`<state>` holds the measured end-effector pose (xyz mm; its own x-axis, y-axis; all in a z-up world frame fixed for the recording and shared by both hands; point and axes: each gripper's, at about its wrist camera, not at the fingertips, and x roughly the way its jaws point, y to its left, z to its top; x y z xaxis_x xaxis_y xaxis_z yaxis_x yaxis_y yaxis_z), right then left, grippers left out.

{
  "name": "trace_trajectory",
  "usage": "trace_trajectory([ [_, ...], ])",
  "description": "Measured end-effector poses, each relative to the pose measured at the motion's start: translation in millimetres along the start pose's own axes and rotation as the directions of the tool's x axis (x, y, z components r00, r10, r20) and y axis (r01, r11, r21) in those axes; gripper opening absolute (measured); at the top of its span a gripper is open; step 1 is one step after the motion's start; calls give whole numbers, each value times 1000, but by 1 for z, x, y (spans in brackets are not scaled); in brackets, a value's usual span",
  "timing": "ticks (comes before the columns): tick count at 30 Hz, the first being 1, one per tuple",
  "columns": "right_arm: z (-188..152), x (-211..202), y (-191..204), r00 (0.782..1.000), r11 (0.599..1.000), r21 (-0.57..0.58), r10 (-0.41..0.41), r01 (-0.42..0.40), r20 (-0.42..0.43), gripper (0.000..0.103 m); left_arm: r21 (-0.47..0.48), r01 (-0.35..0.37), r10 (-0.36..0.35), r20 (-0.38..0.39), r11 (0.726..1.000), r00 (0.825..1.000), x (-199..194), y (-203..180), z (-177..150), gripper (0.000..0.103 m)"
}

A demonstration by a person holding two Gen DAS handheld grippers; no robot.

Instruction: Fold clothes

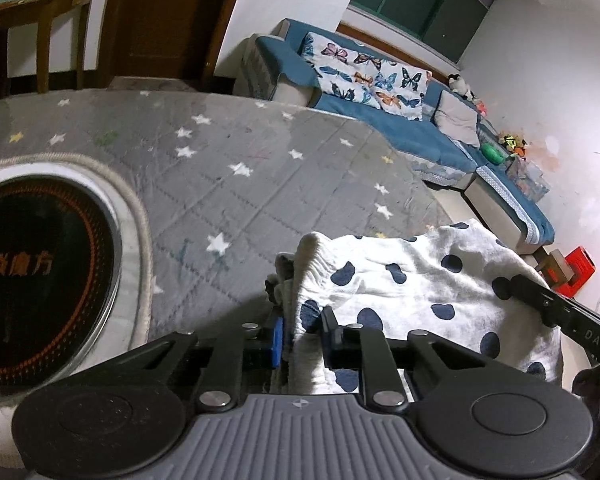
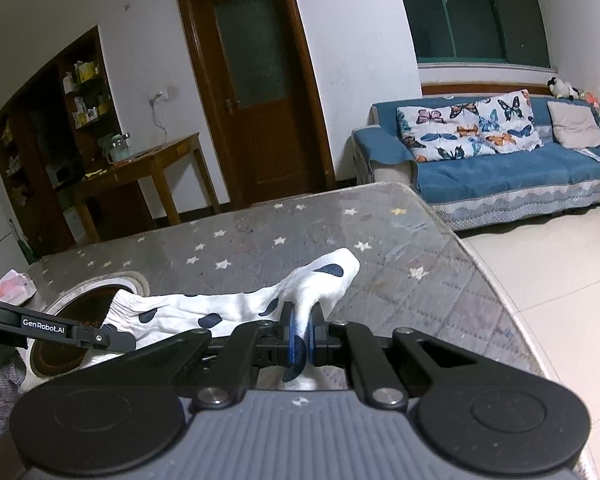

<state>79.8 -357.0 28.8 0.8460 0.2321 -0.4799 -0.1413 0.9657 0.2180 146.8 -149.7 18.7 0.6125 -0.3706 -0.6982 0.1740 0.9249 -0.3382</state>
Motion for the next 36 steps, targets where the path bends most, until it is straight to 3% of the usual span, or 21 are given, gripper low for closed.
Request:
trace_trajectory([
  [22,28,-12,-15,996,997,-33,-63,65,56,5,54,26,-28,35,998,999,6,-35,31,18],
  [36,20,8,-23,995,995,-33,-99,99,-1,6,50,27,-26,-14,998,1000,23,-38,30,21],
])
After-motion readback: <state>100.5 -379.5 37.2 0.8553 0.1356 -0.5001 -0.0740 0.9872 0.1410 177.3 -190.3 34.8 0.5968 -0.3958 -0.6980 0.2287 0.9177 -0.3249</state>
